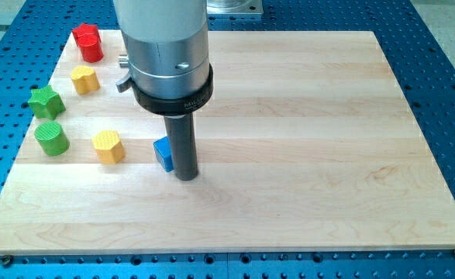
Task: Push the triangle slightly down
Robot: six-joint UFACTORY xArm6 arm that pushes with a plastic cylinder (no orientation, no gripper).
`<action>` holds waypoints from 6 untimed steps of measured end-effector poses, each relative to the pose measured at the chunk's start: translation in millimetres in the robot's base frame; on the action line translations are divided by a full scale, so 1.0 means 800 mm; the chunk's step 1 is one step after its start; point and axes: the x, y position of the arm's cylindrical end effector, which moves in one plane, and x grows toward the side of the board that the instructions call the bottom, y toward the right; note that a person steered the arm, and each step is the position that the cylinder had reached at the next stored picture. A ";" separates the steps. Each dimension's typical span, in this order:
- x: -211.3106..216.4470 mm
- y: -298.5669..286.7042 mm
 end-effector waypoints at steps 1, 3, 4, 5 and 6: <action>-0.012 0.055; -0.229 0.073; -0.307 0.015; -0.339 -0.067; -0.309 -0.100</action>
